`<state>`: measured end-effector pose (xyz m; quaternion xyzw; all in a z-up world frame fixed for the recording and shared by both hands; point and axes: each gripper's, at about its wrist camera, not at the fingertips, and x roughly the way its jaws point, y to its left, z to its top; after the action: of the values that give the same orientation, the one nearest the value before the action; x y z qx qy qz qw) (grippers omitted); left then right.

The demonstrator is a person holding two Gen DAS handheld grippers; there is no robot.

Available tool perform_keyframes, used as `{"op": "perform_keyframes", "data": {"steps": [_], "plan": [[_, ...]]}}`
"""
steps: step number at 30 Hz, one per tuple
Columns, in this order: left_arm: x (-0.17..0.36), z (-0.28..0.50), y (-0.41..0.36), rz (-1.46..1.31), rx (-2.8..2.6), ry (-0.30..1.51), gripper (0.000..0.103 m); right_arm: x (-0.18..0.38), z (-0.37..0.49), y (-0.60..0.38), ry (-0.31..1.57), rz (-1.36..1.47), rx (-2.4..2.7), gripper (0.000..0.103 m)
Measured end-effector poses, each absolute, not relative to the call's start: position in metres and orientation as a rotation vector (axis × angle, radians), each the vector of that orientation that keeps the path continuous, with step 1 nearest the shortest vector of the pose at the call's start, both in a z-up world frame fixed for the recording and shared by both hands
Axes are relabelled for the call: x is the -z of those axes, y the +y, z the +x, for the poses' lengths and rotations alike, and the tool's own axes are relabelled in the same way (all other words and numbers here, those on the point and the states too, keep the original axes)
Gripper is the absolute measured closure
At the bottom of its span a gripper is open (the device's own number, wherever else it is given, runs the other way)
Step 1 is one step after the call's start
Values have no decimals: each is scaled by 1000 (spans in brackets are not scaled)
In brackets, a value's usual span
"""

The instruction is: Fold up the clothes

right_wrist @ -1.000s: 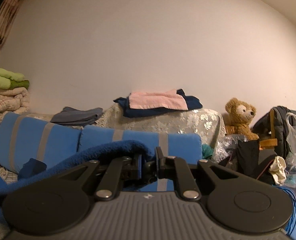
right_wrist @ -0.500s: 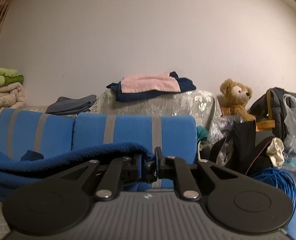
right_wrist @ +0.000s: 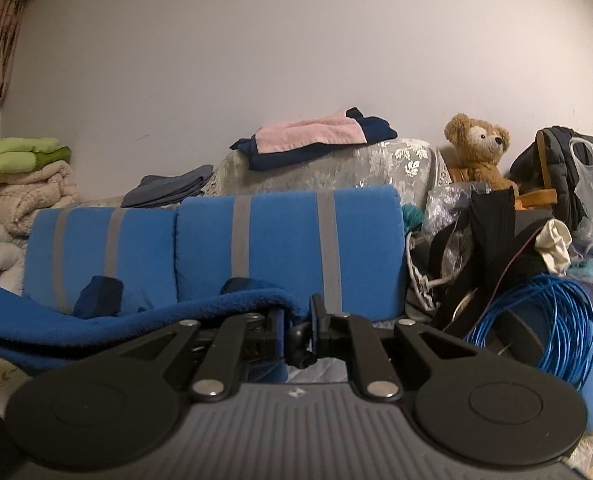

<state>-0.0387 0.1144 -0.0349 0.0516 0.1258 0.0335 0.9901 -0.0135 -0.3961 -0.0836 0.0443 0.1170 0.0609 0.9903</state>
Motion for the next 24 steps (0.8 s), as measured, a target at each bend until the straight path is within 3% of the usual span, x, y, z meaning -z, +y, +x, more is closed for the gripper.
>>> {"op": "perform_keyframes", "data": {"steps": [6, 16, 24], "plan": [[39, -73, 113, 70, -92, 257, 86, 88, -49, -396, 221, 101, -144, 92], [31, -148, 108, 70, -99, 102, 86, 73, -126, -403, 132, 116, -147, 92], [66, -168, 118, 31, -51, 236, 86, 91, -155, -403, 252, 81, -168, 92]]}}
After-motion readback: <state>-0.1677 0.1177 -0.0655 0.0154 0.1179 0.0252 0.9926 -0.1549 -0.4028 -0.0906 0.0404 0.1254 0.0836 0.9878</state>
